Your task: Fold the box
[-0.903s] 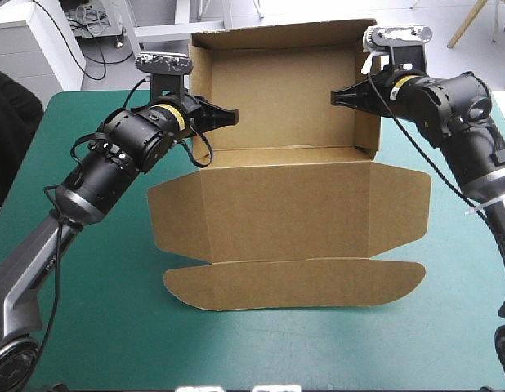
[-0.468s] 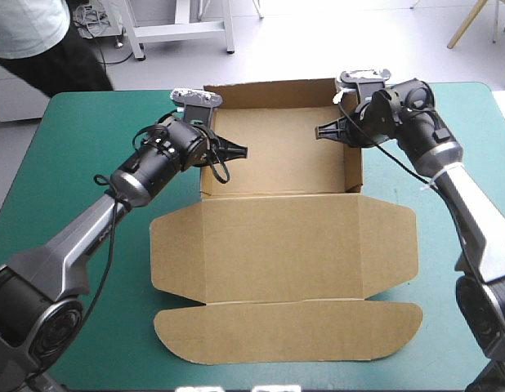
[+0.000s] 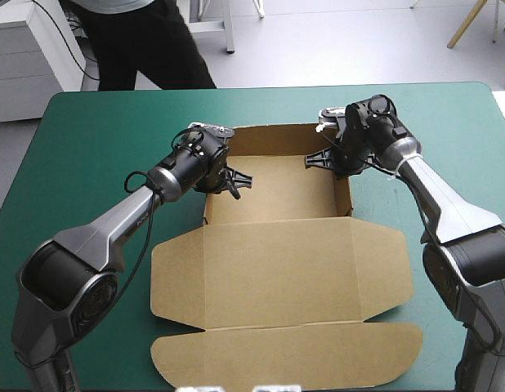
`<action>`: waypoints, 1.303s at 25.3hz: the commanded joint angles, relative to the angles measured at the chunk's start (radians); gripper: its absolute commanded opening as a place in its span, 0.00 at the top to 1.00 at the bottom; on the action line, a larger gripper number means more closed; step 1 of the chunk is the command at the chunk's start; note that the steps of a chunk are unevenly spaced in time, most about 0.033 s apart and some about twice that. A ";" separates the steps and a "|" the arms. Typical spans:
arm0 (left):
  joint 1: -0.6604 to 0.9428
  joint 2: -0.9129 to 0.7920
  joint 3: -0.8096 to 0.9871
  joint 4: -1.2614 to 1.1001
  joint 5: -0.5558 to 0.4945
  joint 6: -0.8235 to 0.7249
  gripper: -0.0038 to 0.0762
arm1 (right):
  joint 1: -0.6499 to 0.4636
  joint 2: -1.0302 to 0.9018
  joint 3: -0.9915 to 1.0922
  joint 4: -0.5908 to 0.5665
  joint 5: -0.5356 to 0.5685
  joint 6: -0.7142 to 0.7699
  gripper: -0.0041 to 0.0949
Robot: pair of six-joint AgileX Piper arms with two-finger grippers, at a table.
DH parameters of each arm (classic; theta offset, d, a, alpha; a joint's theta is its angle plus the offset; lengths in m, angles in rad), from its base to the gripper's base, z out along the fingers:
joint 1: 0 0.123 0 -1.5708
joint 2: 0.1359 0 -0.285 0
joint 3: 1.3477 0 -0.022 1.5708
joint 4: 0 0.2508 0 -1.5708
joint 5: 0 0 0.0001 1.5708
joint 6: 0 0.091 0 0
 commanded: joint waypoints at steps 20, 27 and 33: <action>-0.008 -0.037 -0.033 0.010 0.045 0.091 0.68 | 0.005 -0.021 -0.027 0.005 0.057 -0.075 0.21; -0.008 -0.058 -0.033 0.016 0.060 0.144 0.03 | 0.005 -0.043 -0.027 -0.003 0.048 -0.075 0.13; -0.008 -0.188 -0.035 0.053 -0.016 0.144 0.04 | 0.005 -0.124 -0.032 -0.011 0.035 -0.099 0.13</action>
